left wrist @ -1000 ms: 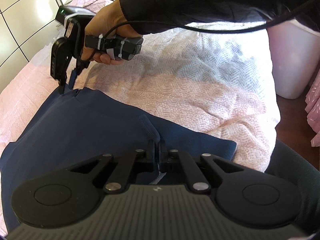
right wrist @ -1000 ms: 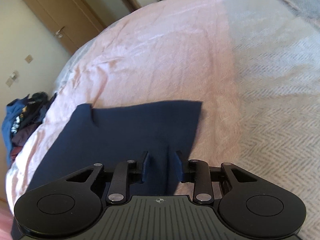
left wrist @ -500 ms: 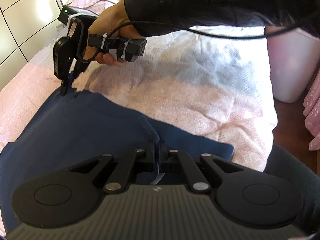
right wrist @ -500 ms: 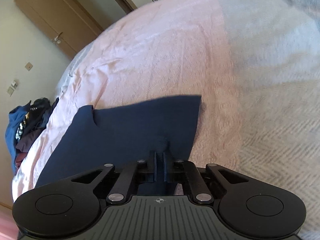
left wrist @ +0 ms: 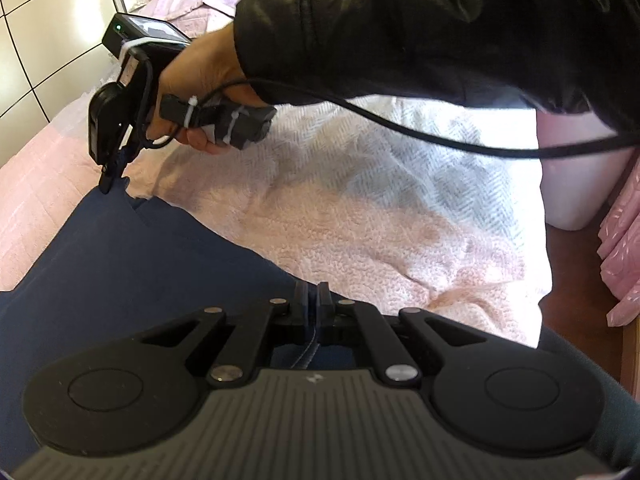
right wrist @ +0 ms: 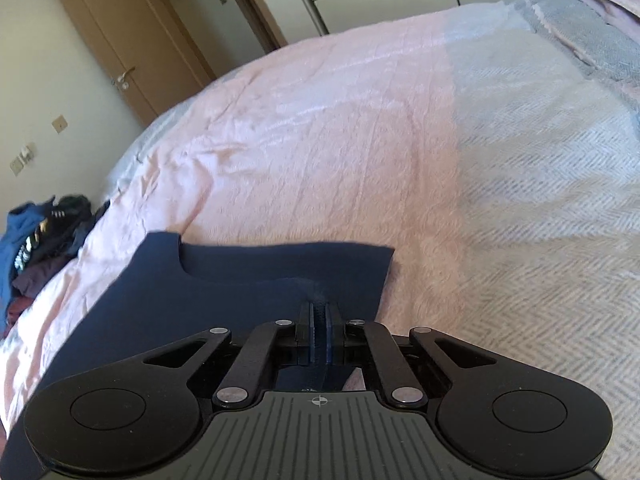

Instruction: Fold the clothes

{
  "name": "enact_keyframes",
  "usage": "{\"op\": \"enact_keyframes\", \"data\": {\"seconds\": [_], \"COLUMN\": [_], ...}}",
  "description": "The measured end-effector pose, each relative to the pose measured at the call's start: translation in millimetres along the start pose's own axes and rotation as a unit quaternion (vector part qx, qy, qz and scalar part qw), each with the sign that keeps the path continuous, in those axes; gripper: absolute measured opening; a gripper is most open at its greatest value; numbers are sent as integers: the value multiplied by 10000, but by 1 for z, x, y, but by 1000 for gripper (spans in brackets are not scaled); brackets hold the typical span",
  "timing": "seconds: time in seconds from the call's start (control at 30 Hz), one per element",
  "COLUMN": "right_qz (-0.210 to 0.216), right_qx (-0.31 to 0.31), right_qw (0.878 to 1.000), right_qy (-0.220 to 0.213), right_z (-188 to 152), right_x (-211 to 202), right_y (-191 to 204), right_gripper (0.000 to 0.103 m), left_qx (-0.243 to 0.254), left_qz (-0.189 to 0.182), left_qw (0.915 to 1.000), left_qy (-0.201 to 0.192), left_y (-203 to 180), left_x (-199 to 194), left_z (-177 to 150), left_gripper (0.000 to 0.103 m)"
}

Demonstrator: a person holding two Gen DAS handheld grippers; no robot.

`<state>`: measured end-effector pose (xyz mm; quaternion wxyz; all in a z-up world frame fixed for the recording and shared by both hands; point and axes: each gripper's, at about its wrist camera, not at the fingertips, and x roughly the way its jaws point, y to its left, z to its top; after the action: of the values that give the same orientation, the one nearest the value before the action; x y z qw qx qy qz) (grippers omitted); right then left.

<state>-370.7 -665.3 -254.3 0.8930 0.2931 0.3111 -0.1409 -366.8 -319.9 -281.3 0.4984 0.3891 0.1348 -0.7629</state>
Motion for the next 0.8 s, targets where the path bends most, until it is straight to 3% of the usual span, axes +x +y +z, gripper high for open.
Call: {"op": "enact_keyframes", "data": {"seconds": [0.17,0.27,0.4,0.47,0.7,0.8], "right_qz": [-196,-216,-1145,-1123,-365,-107], "right_qx": [-160,102,-328,-452,-996,-1266], "right_qw": [9990,9993,9927,9926,9938,9915], "right_qy": [379,294,205,36,-320,-275], "right_z": [-9,-12,-13,-18,-92,-140], "right_x": [20,19,-5,-31,-98,-107], "right_y": [-2,-8,12,29,126,166], "right_gripper": [3,4,6,8,26,33], "left_qx": [70,-15,-49,-125,-747,-758], "left_qz": [-26,-209,-353,-278,652,1260], "left_qw": [9999,9997,9994,9994,9933,9886], "left_qy": [148,87,-50,-187,-587,-320], "left_y": [-2,0,-2,-1,37,62], "left_x": [10,1,-26,-48,-148,-185], "left_z": [-9,-11,-21,-30,-83,-120], "left_gripper": [2,8,14,16,19,27]}}
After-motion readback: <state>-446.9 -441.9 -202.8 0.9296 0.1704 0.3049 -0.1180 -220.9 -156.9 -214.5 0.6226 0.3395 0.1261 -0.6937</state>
